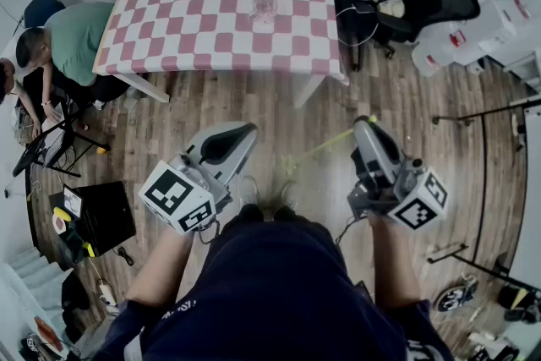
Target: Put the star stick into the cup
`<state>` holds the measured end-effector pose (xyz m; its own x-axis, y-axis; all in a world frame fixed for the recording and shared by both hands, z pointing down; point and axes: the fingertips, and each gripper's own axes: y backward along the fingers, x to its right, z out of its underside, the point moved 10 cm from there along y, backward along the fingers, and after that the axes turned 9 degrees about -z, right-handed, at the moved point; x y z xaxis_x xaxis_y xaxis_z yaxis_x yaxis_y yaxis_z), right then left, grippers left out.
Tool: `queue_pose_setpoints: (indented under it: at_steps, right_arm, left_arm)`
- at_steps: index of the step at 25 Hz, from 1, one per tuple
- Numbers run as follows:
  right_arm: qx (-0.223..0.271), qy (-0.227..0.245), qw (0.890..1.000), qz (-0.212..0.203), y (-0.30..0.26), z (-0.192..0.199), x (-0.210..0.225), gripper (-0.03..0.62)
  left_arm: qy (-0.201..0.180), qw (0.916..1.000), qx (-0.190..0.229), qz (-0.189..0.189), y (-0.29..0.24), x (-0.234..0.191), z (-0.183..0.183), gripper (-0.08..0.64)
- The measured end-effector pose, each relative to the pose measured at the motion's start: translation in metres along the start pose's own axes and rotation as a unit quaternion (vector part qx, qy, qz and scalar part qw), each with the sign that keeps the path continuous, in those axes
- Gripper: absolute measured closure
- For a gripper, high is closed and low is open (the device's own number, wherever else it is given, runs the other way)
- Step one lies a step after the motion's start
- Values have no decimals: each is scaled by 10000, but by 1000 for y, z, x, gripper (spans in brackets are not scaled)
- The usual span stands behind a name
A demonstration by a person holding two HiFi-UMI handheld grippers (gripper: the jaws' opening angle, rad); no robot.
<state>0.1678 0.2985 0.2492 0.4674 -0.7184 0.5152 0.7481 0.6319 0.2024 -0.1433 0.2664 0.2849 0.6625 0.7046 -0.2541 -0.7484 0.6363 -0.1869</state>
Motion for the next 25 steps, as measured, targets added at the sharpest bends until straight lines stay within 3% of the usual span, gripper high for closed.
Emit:
queue_pose_setpoints:
  at_steps: [7, 12, 25]
  right_arm:
    - [-156, 113, 9997, -130, -8, 2, 3, 577]
    - [-425, 443, 9980, -147, -6, 2, 6, 575]
    - [-655, 602, 9947, -520, 35, -19, 38, 575]
  left_arm:
    - [-15, 10000, -43, -25, -8, 1, 1, 523]
    - [-23, 9999, -84, -117, -16, 9, 4, 523]
    - [-155, 9985, -12, -526, -45, 60, 3, 523]
